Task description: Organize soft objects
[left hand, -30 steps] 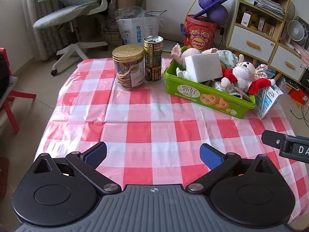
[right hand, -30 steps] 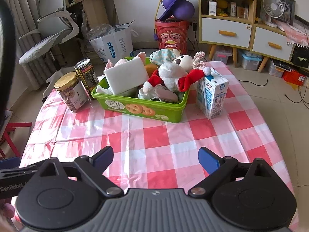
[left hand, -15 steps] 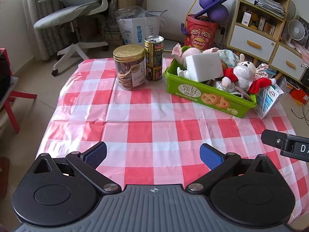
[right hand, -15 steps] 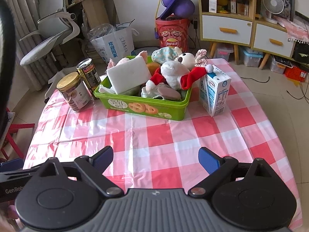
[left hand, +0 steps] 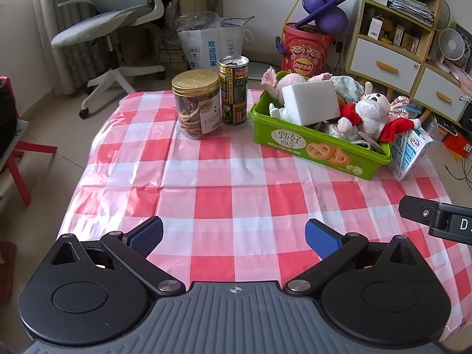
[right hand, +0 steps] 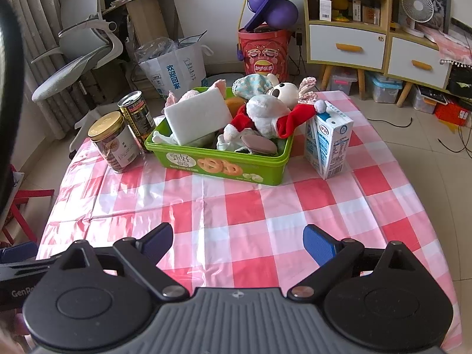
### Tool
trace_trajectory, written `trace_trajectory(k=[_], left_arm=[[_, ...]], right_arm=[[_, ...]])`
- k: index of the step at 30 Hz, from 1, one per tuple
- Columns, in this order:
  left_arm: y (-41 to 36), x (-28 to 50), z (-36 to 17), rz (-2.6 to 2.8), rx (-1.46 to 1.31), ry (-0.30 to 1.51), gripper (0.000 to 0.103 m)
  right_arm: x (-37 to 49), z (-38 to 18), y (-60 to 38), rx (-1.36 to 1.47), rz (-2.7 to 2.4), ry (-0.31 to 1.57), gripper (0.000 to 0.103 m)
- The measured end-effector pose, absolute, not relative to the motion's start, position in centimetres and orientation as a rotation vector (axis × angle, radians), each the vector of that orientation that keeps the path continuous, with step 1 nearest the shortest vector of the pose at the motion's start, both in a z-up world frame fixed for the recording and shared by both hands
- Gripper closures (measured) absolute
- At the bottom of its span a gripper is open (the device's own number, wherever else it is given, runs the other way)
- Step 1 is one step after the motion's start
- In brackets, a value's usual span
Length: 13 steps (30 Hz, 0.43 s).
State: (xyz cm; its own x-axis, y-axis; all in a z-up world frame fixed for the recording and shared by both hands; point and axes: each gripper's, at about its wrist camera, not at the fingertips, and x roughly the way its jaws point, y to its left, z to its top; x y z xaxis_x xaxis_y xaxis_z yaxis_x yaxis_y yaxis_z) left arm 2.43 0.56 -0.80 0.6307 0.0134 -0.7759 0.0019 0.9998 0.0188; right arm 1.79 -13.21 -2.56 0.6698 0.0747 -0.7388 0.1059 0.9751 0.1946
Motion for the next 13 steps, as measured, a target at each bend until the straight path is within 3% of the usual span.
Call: trace_trajectory(k=[13], left_arm=[[0.48, 2.47, -0.84, 0.011, 0.033, 0.888, 0.005]], right_arm=[[1.82, -2.75, -13.24, 0.230, -0.018, 0.841, 0.019]])
